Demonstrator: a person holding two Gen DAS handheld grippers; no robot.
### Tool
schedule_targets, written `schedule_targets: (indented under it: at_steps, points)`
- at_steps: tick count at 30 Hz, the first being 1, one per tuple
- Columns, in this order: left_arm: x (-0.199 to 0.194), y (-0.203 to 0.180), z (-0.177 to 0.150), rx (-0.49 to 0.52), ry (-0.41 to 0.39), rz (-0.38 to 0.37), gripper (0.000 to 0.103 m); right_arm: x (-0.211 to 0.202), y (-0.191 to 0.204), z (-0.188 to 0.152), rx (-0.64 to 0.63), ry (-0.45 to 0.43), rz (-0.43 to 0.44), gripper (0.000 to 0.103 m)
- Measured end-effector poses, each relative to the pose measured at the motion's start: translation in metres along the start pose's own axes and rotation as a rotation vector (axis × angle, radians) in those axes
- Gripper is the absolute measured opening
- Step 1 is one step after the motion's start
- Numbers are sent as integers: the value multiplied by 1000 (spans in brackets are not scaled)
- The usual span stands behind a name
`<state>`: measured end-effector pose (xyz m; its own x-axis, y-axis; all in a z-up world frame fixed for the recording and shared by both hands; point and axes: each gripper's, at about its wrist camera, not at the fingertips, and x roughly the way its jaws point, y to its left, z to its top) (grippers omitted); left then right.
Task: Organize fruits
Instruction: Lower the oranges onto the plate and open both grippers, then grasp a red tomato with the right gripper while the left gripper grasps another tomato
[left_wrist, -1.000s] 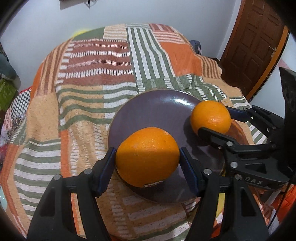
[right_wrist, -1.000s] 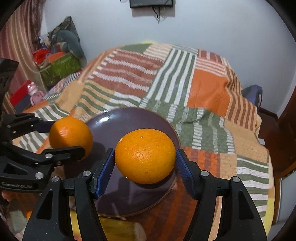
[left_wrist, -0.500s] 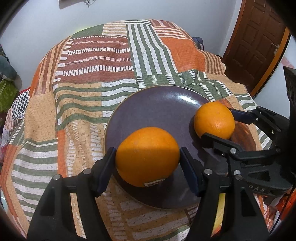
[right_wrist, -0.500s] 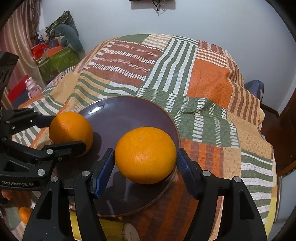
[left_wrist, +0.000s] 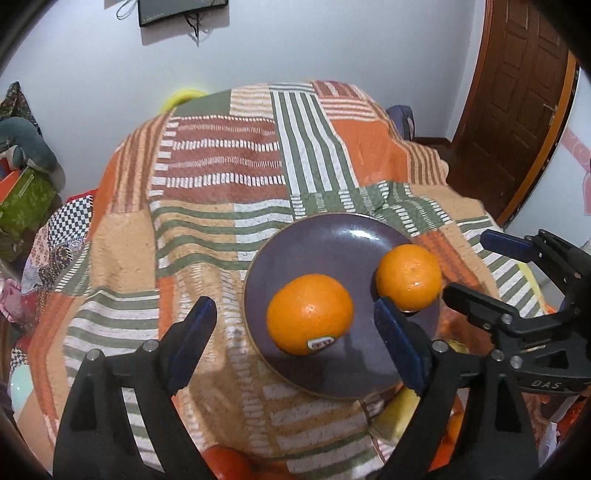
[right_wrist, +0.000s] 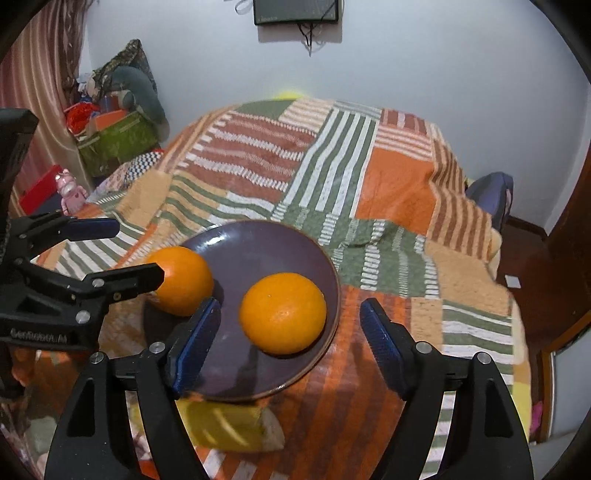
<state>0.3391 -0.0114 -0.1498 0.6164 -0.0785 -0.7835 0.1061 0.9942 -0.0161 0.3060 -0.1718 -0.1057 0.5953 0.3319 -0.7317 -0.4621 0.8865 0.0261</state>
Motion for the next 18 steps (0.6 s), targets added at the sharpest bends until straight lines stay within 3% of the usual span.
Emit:
schedule_targets:
  at_steps: [11, 18]
  points:
    - [-67, 13, -29, 8, -56, 49, 90, -65, 27, -13, -27, -91, 18, 81]
    - [-93, 36, -59, -28, -49, 70, 91, -83, 41, -34, -31, -97, 20, 81]
